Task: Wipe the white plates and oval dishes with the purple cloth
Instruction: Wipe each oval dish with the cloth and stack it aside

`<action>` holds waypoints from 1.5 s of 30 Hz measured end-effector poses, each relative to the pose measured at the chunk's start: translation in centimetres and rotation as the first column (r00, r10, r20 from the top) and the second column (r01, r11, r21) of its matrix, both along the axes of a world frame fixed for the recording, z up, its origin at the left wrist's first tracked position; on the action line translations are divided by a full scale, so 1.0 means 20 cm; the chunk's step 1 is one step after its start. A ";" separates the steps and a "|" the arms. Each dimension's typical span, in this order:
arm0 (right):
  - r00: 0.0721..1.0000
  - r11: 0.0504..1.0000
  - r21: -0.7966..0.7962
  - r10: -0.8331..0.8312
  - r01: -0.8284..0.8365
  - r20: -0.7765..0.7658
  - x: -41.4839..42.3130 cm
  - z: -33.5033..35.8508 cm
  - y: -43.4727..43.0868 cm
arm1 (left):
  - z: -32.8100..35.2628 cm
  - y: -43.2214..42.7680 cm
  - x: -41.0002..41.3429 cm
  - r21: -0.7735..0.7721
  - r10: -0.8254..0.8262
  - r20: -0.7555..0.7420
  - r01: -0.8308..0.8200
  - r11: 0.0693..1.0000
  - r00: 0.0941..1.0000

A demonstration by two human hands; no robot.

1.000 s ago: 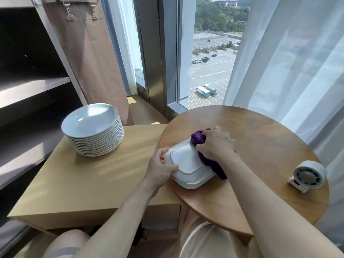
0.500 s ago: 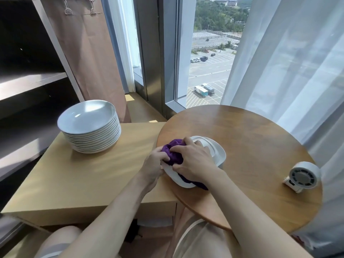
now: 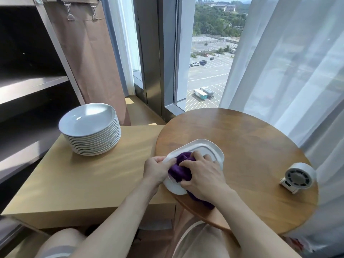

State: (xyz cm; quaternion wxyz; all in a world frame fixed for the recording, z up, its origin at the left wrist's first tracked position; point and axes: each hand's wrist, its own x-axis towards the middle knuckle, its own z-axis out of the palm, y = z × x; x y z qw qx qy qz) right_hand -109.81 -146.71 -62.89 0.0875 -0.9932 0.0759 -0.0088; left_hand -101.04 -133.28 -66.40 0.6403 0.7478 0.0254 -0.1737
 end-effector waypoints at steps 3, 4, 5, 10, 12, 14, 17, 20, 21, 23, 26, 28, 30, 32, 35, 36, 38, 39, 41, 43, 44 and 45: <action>0.996 0.996 0.023 -0.089 0.089 -0.008 0.00 0.02 -0.05 | 0.00 0.00 0.00 0.004 0.008 -0.034 -0.008 1.000 0.999; 0.992 0.992 0.030 -0.125 0.125 -0.004 0.01 0.02 -0.07 | 0.00 0.01 0.01 -0.012 0.006 -0.065 -0.007 1.000 0.998; 0.986 0.985 0.042 -0.165 0.165 0.001 0.01 0.03 -0.10 | 0.00 0.02 0.01 -0.034 -0.005 -0.093 0.002 0.999 0.996; 0.940 0.933 0.121 -0.341 0.339 -0.010 0.07 0.05 -0.22 | -0.01 0.07 -0.02 -0.038 -0.088 -0.059 0.086 0.996 0.994; 0.926 0.917 0.140 -0.378 0.374 -0.002 0.13 0.07 -0.23 | -0.02 0.06 -0.03 -0.033 -0.083 -0.035 0.082 0.996 0.996; 0.914 0.904 0.151 -0.406 0.399 0.015 0.18 0.07 -0.23 | -0.03 0.05 -0.03 -0.021 -0.077 -0.021 0.077 0.997 0.997; 0.911 0.908 0.101 -0.411 0.407 0.022 0.25 0.09 -0.19 | -0.03 0.04 -0.03 -0.003 -0.075 -0.013 0.075 0.997 0.997; 0.948 0.948 -0.038 -0.317 0.316 -0.011 0.31 0.13 -0.12 | -0.04 0.04 -0.02 -0.004 -0.074 -0.014 0.074 0.997 0.997; 0.966 0.963 -0.089 -0.258 0.254 -0.031 0.32 0.14 -0.10 | -0.04 0.04 -0.02 -0.002 -0.074 -0.018 0.074 0.997 0.997; 0.991 0.981 -0.170 -0.107 0.093 -0.078 0.35 0.17 -0.02 | -0.04 0.04 -0.02 0.003 -0.073 -0.013 0.073 0.997 0.997; 0.985 0.977 -0.189 0.065 -0.095 -0.159 0.40 0.18 0.11 | -0.04 0.04 -0.03 0.003 -0.047 0.006 0.047 0.999 0.999; 0.978 0.975 -0.195 0.070 -0.108 -0.195 0.43 0.18 0.15 | -0.04 0.03 -0.03 -0.016 -0.027 -0.002 0.027 1.000 1.000; 0.977 0.982 -0.176 0.025 -0.064 -0.213 0.47 0.19 0.14 | -0.04 0.03 -0.04 -0.034 -0.013 -0.002 0.012 0.999 1.000; 0.978 0.988 -0.152 -0.029 -0.002 -0.207 0.49 0.20 0.09 | -0.04 0.03 -0.04 -0.033 -0.011 -0.012 0.010 0.999 1.000; 0.974 0.983 -0.119 -0.158 0.139 -0.165 0.50 0.20 -0.06 | -0.04 0.02 -0.05 -0.008 -0.011 -0.019 0.011 1.000 1.000; 0.967 0.977 -0.093 -0.203 0.190 -0.155 0.49 0.21 -0.12 | -0.05 0.02 -0.05 -0.001 -0.005 -0.019 0.005 1.000 1.000; 0.947 0.957 -0.005 -0.289 0.291 -0.138 0.45 0.21 -0.24 | -0.05 0.02 -0.05 0.003 0.009 -0.024 -0.009 1.000 1.000; 0.935 0.939 0.062 -0.328 0.339 -0.138 0.43 0.20 -0.30 | -0.05 0.02 -0.06 -0.001 0.014 -0.030 -0.014 1.000 0.999; 0.913 0.886 0.223 -0.387 0.407 -0.130 0.36 0.18 -0.38 | -0.05 0.01 -0.06 -0.010 0.027 -0.032 -0.027 1.000 0.999; 0.896 0.830 0.346 -0.436 0.438 -0.088 0.29 0.14 -0.40 | -0.05 0.00 -0.06 -0.013 0.037 -0.032 -0.037 0.999 0.999; 0.886 0.813 0.375 -0.460 0.445 -0.056 0.26 0.12 -0.39 | -0.05 0.00 -0.06 -0.017 0.041 -0.033 -0.042 0.999 0.999; 0.874 0.803 0.386 -0.485 0.454 -0.020 0.22 0.09 -0.38 | -0.05 0.00 -0.06 -0.018 0.044 -0.033 -0.044 0.999 0.998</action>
